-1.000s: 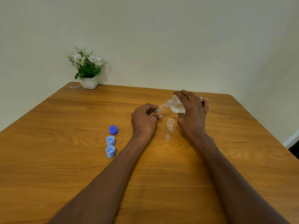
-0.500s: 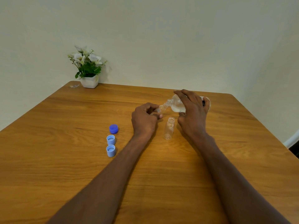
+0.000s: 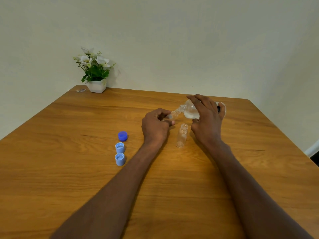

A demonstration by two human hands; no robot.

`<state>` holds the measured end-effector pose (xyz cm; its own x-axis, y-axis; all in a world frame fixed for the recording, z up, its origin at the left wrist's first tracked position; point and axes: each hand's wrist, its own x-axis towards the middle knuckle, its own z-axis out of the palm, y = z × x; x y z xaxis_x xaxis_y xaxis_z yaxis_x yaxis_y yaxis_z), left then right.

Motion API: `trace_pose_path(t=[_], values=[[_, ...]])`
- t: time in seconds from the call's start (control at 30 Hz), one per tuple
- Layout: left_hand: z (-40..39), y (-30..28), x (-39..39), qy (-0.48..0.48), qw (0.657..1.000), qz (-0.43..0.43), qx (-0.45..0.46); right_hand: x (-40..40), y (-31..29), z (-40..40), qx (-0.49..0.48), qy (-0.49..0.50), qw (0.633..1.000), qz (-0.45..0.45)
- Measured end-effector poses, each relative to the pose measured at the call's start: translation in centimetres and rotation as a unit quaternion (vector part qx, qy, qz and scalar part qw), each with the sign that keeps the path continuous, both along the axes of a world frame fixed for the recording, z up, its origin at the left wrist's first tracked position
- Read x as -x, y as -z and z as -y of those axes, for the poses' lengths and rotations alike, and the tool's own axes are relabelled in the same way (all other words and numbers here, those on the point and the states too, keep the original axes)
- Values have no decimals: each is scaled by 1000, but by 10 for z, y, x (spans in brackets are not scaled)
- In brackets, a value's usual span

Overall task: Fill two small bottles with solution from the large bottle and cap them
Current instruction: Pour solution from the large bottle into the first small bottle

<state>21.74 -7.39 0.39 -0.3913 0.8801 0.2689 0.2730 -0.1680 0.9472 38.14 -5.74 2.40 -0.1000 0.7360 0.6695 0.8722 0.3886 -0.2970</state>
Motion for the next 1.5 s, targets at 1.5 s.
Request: trace_pose_path(t=[1.5], values=[[-2,3,1,3,1000,-3,-6,0,1,-2,-7,-3,1000,-1]])
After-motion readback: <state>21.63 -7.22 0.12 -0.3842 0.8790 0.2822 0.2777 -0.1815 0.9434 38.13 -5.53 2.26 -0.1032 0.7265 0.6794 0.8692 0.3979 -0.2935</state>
